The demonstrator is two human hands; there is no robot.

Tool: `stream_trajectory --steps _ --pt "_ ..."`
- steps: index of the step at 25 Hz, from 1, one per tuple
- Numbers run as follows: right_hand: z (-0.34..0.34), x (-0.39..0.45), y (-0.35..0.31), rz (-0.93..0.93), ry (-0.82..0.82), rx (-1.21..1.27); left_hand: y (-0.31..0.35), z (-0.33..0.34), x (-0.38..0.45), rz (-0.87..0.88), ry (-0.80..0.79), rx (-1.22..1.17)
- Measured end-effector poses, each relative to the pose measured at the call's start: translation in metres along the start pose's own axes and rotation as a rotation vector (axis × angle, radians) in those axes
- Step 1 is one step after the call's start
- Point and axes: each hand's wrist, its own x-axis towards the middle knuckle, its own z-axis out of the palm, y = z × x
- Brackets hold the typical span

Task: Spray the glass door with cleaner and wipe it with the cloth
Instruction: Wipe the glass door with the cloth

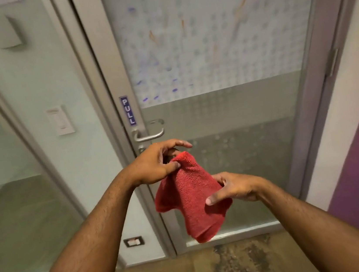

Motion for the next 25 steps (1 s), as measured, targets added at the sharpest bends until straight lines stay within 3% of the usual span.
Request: stream_trajectory --steps 3,5,9,15,21,25 --pt "-0.049 0.012 -0.015 -0.028 0.065 -0.206 -0.012 -0.020 0.054 0.031 -0.067 -0.004" --pt "-0.083 0.022 -0.025 -0.060 0.178 -0.305 -0.022 -0.037 0.088 0.050 -0.018 -0.010" --pt "-0.150 0.047 -0.052 -0.110 0.450 -0.417 -0.039 -0.058 0.154 0.071 0.242 -0.072" --pt "-0.225 0.059 -0.112 -0.273 1.102 -0.858 -0.016 -0.073 0.228 0.084 0.632 -0.036" --pt "-0.293 0.053 -0.192 -0.477 1.467 -1.006 0.050 -0.104 0.298 0.203 0.899 0.052" --pt "-0.341 0.036 -0.242 -0.596 1.605 -1.047 0.101 -0.121 0.348 0.318 1.014 0.210"
